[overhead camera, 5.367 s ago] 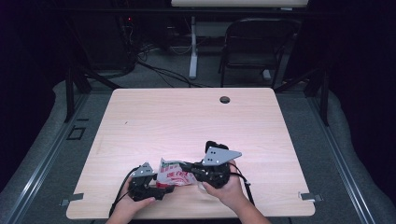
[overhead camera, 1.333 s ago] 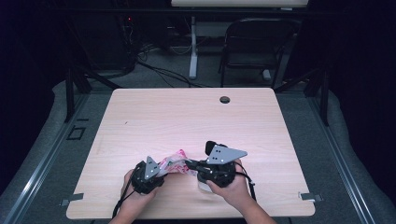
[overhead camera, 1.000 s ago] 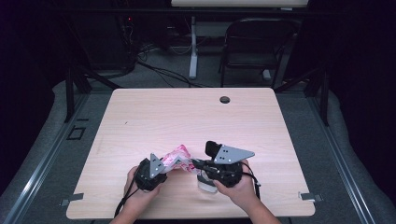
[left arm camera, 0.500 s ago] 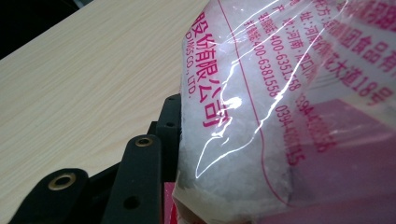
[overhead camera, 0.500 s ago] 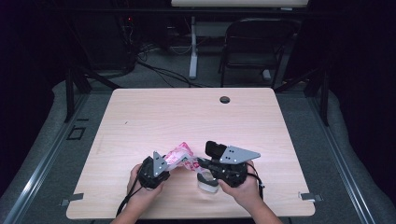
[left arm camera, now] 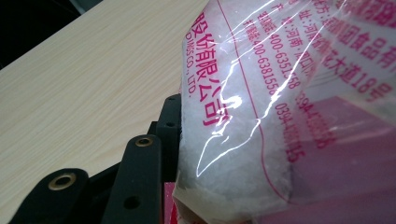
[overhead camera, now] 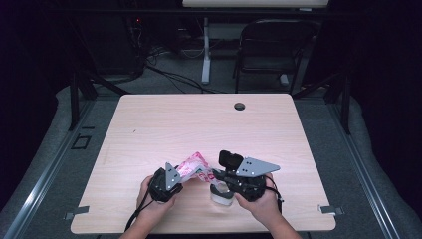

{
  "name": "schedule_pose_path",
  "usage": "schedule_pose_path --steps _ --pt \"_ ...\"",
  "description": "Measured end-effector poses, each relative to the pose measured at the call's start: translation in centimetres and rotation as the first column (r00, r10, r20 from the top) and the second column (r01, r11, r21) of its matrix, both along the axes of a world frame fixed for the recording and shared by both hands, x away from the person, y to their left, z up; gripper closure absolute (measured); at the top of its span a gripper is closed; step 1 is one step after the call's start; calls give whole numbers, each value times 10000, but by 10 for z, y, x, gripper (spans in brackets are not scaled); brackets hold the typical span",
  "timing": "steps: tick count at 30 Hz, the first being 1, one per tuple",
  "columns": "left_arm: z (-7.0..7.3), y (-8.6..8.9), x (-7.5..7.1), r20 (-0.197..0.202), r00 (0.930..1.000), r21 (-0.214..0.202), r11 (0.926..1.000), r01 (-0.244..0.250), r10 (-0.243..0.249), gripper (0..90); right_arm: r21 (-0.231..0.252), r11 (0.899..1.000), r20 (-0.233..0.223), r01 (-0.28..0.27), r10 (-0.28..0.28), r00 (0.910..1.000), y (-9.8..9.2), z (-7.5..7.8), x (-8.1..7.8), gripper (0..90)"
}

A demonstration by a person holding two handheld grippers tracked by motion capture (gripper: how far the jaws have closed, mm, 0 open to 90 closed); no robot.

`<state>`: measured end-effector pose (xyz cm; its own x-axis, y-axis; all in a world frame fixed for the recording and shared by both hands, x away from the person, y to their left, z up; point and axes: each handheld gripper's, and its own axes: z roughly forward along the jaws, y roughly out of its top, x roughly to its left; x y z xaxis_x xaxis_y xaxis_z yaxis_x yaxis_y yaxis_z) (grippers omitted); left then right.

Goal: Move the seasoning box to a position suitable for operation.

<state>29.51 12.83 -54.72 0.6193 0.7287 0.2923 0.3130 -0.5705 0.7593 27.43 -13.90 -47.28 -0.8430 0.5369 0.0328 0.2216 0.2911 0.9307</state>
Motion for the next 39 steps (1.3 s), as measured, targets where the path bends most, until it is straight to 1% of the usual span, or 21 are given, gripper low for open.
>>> schedule_pose_path --steps 3,7,10,12,13,14,16,21,22,26,28,29,30,31,32,34,35,38,39 --pt "0 -1 0 76 10000 67 10000 52 -53 636 -5 10000 41 18 -18 10000 -1 0 -1 900" --pt "1 -3 -1 364 9993 -13 10000 76 -76 636 118 9999 59 42 -43 10000 -3 0 -3 900" --pt "5 -5 -2 703 9975 -65 9999 86 -81 636 179 9998 190 51 -54 9998 -6 4 -5 900" --pt "9 -7 -2 999 9950 60 10000 68 -74 637 274 9996 288 52 -60 9996 -7 7 -7 900" --pt "11 -7 -2 1135 9935 57 10000 68 -74 636 345 9994 303 52 -62 9995 -8 8 -7 900" --pt "12 -8 -2 1318 9913 31 10000 29 -33 637 380 9992 321 77 -90 9994 -9 9 -8 900" --pt "13 -9 -2 1557 9878 132 9999 13 -34 636 466 9989 369 86 -103 9993 -11 10 -9 900" --pt "16 -11 -2 2226 9749 288 9996 5 -69 637 467 9989 490 78 -101 9987 -12 13 -11 900" --pt "16 -12 -2 2279 9737 239 9997 -17 -38 637 435 9990 520 94 -117 9986 -13 14 -11 900" --pt "17 -14 -1 2646 9643 522 9986 -82 -59 637 492 9987 499 139 -164 9986 -15 14 -11 900" --pt "18 -15 0 2758 9612 647 9979 -99 -84 637 478 9987 465 158 -181 9988 -16 13 -10 900" --pt "17 -15 0 2848 9586 703 9975 -120 -85 637 460 9988 451 163 -183 9988 -17 12 -10 900" --pt "17 -16 0 3008 9536 852 9963 -143 -120 637 417 9990 414 185 -202 9989 -17 11 -10 900" --pt "17 -16 0 3008 9536 852 9963 -143 -120 637 417 9990 414 185 -202 9989 -17 11 -10 900" --pt "17 -16 0 3062 9519 875 9960 -151 -125 637 408 9990 410 183 -199 9990 -18 10 -10 900" --pt "18 -17 0 3184 9478 1079 9940 -172 -182 637 367 9991 364 198 -212 9991 -19 10 -11 900" --pt "19 -16 0 3195 9473 1134 9935 -137 -234 637 392 9990 374 203 -218 9991 -19 9 -11 900" --pt "19 -16 -1 3383 9406 1279 9916 -166 -279 637 447 9989 347 173 -188 9992 -20 8 -11 900" --pt "20 -16 -1 3415 9394 1325 9910 -174 -291 637 441 9989 332 185 -199 9992 -20 7 -12 900"
